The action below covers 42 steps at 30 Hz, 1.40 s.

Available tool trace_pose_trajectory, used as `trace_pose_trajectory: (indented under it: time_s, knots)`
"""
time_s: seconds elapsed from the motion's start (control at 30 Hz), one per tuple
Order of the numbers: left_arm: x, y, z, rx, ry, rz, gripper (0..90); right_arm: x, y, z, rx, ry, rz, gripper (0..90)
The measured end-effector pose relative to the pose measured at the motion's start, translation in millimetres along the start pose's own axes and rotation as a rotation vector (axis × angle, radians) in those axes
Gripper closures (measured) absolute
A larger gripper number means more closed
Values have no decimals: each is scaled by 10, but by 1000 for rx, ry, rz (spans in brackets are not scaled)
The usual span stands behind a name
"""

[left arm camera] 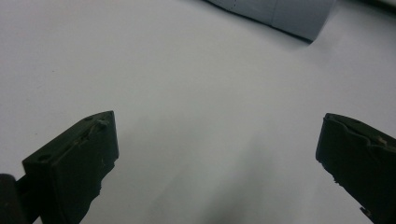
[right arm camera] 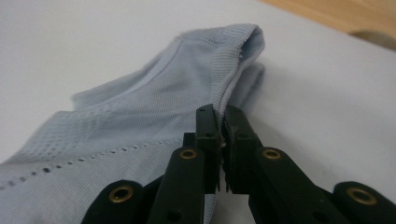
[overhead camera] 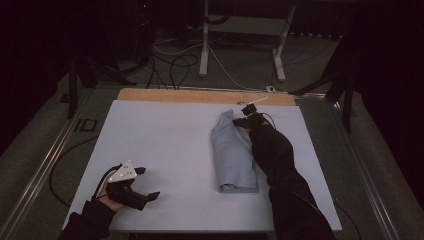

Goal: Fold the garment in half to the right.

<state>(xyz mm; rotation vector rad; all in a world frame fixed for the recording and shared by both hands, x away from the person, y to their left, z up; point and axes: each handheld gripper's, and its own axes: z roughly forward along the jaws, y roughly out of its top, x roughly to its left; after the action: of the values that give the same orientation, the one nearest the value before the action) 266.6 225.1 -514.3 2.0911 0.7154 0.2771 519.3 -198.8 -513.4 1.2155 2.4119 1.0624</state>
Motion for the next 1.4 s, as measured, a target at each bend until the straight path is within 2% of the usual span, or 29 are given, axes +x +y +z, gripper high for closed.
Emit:
trace_pose_trajectory:
  time_s: [0.47,0.57,0.63,0.83,0.9,0.97,1.03,1.1,1.13,1.4]
  knots:
    - [-9,-1,2,8,4,10,6,-13,-31,59,29,-15,4,848]
    - [-8,1,6,10,1,13,5,-1,-21,56,32,-23,-13,782]
    - [-8,0,5,7,2,8,5,5,-9,49,34,-24,-7,721]
    - [-6,3,-7,0,5,8,5,20,41,-25,1,-16,-10,404]
    - [-10,4,-4,4,2,13,5,37,64,-66,-9,-12,-16,342]
    - [-7,6,-5,2,3,12,5,59,87,-106,-23,3,-21,255]
    - [-14,7,-6,2,1,13,5,77,99,-146,-34,58,-26,171]
    - [-14,10,-6,1,0,15,5,105,114,-183,-49,59,-27,165]
    - [-12,10,-7,-1,1,14,5,121,121,-199,-51,73,-33,133]
    - [-39,15,0,8,-15,31,5,273,140,-311,-68,99,-73,136]
